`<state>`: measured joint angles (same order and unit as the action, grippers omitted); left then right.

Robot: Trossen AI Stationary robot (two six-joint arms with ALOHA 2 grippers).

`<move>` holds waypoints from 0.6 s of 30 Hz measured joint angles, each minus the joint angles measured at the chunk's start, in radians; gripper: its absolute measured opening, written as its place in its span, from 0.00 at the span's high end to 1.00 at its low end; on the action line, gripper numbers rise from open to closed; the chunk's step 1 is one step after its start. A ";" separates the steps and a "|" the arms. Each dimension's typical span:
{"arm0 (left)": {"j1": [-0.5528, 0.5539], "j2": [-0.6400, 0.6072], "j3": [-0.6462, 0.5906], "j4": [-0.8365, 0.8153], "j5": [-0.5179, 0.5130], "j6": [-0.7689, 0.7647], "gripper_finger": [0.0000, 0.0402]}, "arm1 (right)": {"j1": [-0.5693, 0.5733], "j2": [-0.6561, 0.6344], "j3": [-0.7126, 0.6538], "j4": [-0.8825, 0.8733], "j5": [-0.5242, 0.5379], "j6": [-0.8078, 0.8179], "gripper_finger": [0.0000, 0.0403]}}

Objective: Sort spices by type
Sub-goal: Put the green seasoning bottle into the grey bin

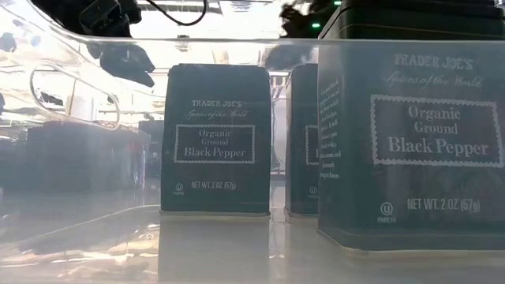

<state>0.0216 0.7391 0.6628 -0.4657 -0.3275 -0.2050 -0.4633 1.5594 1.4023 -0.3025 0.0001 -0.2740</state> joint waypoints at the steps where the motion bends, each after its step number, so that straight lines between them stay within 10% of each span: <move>1: 0.000 0.000 0.000 0.000 0.000 0.000 0.14 | 0.014 0.044 0.049 -0.031 -0.001 -0.027 0.12; 18: 0.000 0.000 0.000 -0.026 0.014 -0.038 0.14 | 0.035 0.667 0.785 -0.616 -0.055 -0.179 0.20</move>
<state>0.0212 0.7391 0.6628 -0.4918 -0.3138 -0.2434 -0.4280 2.2267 2.1874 -0.9182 -0.0551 -0.4534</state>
